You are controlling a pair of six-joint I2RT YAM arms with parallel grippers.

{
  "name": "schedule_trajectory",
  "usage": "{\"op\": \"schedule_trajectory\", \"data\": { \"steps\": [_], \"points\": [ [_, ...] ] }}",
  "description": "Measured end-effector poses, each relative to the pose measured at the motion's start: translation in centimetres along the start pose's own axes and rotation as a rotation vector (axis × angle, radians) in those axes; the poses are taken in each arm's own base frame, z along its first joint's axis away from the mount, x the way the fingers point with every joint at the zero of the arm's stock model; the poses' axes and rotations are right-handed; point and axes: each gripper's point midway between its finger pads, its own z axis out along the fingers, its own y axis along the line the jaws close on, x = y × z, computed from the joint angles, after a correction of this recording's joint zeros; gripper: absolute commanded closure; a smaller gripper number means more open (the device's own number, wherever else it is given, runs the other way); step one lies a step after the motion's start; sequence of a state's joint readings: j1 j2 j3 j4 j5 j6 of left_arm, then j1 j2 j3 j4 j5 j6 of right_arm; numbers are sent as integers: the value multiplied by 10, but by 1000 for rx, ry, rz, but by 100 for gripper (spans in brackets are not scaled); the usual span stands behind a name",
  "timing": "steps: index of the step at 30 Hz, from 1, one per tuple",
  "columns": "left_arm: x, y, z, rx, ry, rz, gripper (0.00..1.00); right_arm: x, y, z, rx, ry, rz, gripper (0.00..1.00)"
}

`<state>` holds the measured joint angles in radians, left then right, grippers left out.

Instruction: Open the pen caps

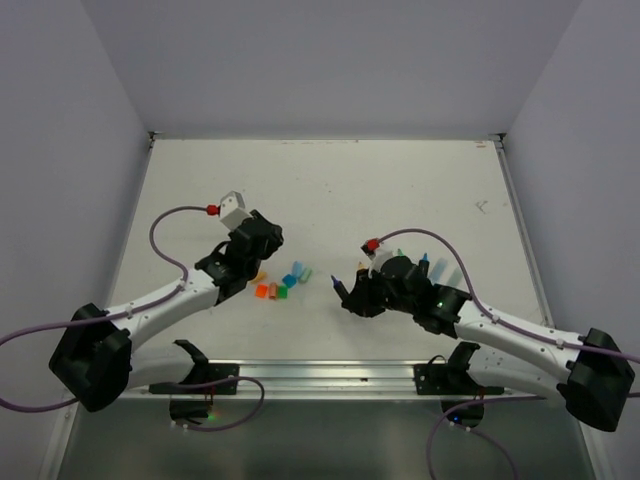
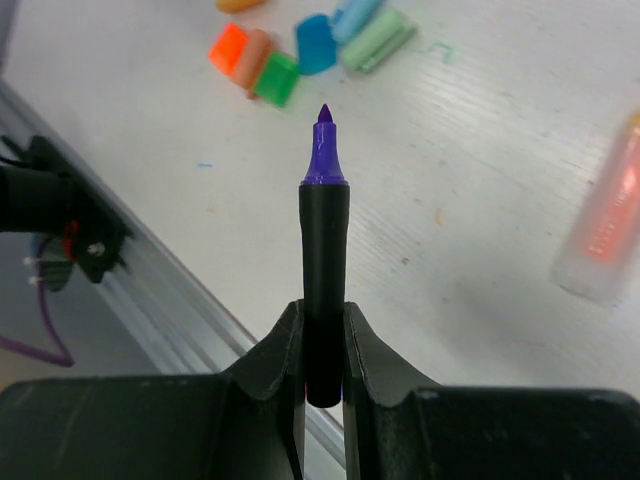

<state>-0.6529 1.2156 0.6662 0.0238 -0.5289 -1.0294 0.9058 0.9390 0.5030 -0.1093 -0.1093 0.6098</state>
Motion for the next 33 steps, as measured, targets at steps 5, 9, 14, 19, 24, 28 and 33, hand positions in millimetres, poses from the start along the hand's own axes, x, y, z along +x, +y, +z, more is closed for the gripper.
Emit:
{"op": "schedule_trajectory", "data": {
  "steps": [5,9,14,19,24,28,33],
  "points": [
    [5,23,-14,-36,24,20,100,8,-36,22,202,78,2,100],
    [15,63,-34,-109,51,28,100,12,-58,39,307,118,9,100],
    [18,96,-53,-190,58,15,100,20,-91,50,420,160,35,100],
    [36,124,-57,-294,101,0,100,18,-106,51,476,149,36,96],
    [61,158,-59,-412,159,-8,95,13,-114,51,511,133,37,76],
    [69,165,-59,-445,174,-29,64,13,-122,47,544,135,32,60],
    [72,169,-59,-453,174,-39,41,13,-124,45,552,141,23,41]
  ]
}}
